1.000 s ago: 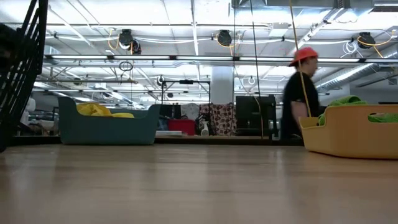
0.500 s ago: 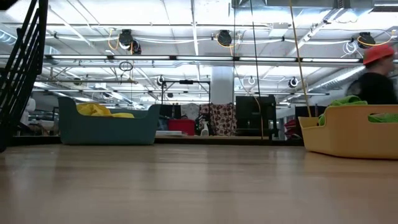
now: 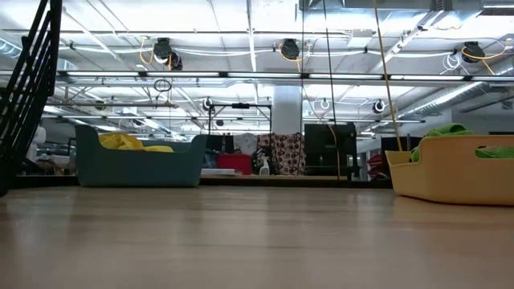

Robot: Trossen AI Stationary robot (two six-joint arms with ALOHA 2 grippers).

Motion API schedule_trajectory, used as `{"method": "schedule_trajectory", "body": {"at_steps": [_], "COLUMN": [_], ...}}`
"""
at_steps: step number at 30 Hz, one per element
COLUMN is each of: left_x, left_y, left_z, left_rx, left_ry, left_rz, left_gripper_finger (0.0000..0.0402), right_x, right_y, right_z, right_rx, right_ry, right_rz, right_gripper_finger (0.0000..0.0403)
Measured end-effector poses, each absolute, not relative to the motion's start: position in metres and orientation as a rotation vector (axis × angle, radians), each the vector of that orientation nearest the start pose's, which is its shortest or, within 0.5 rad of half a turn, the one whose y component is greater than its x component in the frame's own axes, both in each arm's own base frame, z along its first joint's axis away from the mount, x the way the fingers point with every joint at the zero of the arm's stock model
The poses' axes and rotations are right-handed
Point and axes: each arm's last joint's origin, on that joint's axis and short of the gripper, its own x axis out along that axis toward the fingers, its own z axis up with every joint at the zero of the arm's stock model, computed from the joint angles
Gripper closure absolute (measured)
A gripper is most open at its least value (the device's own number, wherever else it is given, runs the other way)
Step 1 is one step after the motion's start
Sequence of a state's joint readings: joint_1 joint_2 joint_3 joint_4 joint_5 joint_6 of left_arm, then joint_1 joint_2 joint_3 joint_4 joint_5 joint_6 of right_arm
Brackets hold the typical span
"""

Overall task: Sort microfiber towel by color & place in baskets
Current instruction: Put lower right blue towel into the black basket, then return to home position

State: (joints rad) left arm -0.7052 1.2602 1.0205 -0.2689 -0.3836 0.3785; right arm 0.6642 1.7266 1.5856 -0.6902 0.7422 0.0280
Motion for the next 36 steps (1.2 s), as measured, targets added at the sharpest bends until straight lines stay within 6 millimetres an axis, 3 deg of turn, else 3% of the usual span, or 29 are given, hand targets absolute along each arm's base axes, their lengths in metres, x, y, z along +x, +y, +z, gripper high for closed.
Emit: {"method": "schedule_trajectory", "body": {"at_steps": [3,7,15,19,25,36], "left_x": [0.232,0.249,0.267,0.268,0.264,0.253], "left_y": [-0.158,-0.133,-0.078,-0.054,-0.029,-0.007], "left_z": [0.316,0.310,0.273,0.251,0.231,0.204], "left_rx": [0.645,0.627,0.497,0.422,0.355,0.307], "left_ry": [0.236,0.244,0.284,0.266,0.282,0.343], "left_rz": [-0.469,-0.464,-0.256,-0.156,-0.061,0.020], "left_gripper_finger": [0.0347,0.0347,0.0347,0.0347,0.0347,0.0347], "right_x": [0.299,0.282,0.233,0.212,0.183,0.142], "right_y": [0.204,0.185,0.138,0.107,0.068,0.030], "right_z": [0.327,0.323,0.277,0.251,0.229,0.187], "right_rx": [-0.525,-0.502,-0.438,-0.422,-0.361,-0.325], "right_ry": [0.644,0.632,0.462,0.338,0.200,-0.012], "right_rz": [-0.071,-0.088,0.005,0.070,0.103,0.071], "right_gripper_finger": [0.0390,0.0393,0.0400,0.0402,0.0402,0.0402]}}
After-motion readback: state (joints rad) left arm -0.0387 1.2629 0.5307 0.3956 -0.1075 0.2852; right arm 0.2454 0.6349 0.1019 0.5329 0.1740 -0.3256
